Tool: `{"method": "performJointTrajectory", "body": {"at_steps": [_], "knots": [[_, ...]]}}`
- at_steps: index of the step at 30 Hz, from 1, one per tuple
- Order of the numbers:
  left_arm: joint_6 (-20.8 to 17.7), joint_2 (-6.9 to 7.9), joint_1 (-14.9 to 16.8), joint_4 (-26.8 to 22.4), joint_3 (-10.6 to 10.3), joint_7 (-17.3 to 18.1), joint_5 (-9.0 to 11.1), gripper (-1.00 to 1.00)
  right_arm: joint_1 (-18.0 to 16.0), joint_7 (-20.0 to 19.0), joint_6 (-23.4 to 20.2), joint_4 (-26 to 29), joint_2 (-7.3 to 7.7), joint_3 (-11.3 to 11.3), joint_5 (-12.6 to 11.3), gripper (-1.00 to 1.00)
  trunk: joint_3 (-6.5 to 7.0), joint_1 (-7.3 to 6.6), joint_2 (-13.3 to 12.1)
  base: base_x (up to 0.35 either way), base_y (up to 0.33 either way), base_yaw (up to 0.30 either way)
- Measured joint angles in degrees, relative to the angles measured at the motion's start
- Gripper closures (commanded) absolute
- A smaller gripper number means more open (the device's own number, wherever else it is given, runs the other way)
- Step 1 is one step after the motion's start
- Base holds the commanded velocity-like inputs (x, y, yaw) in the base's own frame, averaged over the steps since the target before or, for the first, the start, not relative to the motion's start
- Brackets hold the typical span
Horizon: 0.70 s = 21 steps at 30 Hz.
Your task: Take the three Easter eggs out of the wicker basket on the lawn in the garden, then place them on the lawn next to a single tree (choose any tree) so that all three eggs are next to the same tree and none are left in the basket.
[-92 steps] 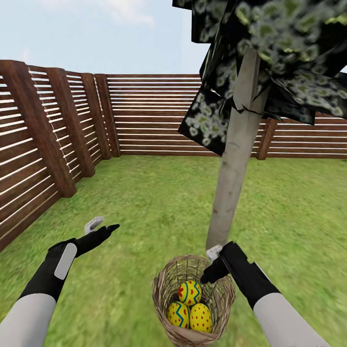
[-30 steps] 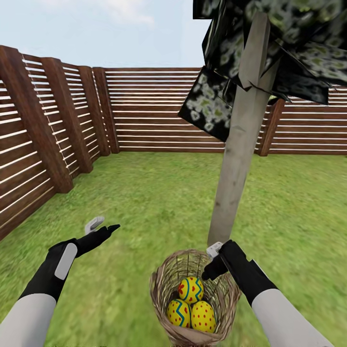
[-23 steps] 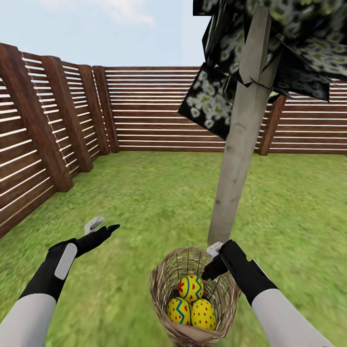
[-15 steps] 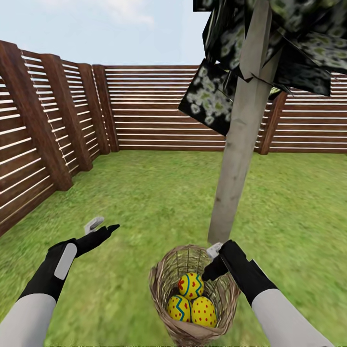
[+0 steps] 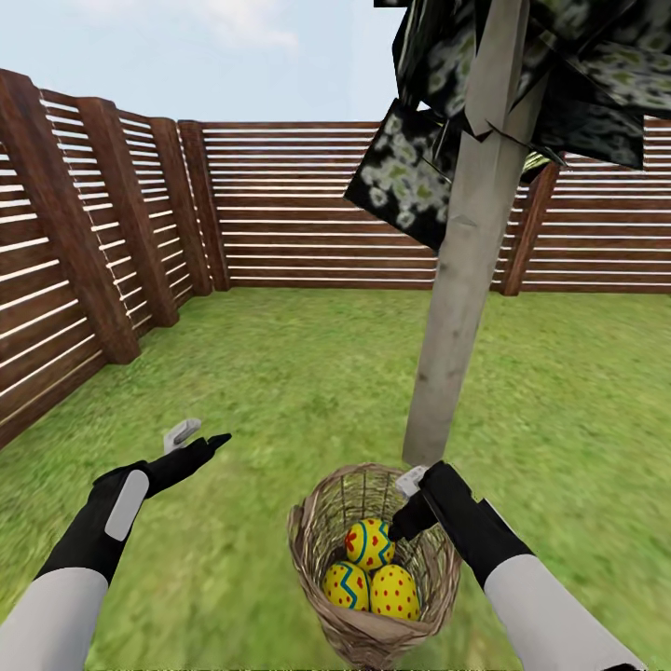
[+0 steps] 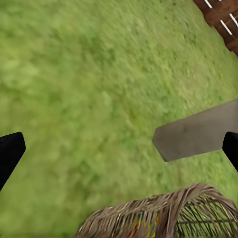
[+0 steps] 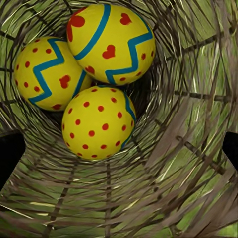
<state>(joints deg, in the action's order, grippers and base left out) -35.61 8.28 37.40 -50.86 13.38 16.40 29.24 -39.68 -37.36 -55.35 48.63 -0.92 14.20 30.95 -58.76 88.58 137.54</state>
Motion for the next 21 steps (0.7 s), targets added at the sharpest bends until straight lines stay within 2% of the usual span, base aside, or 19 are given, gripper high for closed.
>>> {"method": "performJointTrajectory", "body": {"at_steps": [1,4,14,21], "knots": [[0.0,0.0,0.0,0.0,0.0,0.0,0.0,-1.0,-0.01,0.0,0.0,0.04,0.02,1.04,0.07,-1.0,-0.18,0.22,0.4,0.0,0.0,0.0],[0.0,0.0,0.0,0.0,0.0,0.0,0.0,-1.0,-0.01,0.0,0.02,0.06,0.04,1.92,0.11,-1.0,-0.72,0.88,1.6,0.0,0.0,0.0],[0.0,0.0,0.0,0.0,0.01,0.0,0.0,-1.0,-0.01,0.0,0.02,-0.17,0.04,2.29,-0.08,-1.0,-2.51,3.08,5.62,0.0,0.0,0.0],[0.0,0.0,0.0,0.0,0.01,0.0,0.0,-1.0,-0.04,-0.23,0.02,0.04,0.15,2.29,-0.12,-1.0,-4.06,3.29,5.77,0.0,0.0,0.0]]}}
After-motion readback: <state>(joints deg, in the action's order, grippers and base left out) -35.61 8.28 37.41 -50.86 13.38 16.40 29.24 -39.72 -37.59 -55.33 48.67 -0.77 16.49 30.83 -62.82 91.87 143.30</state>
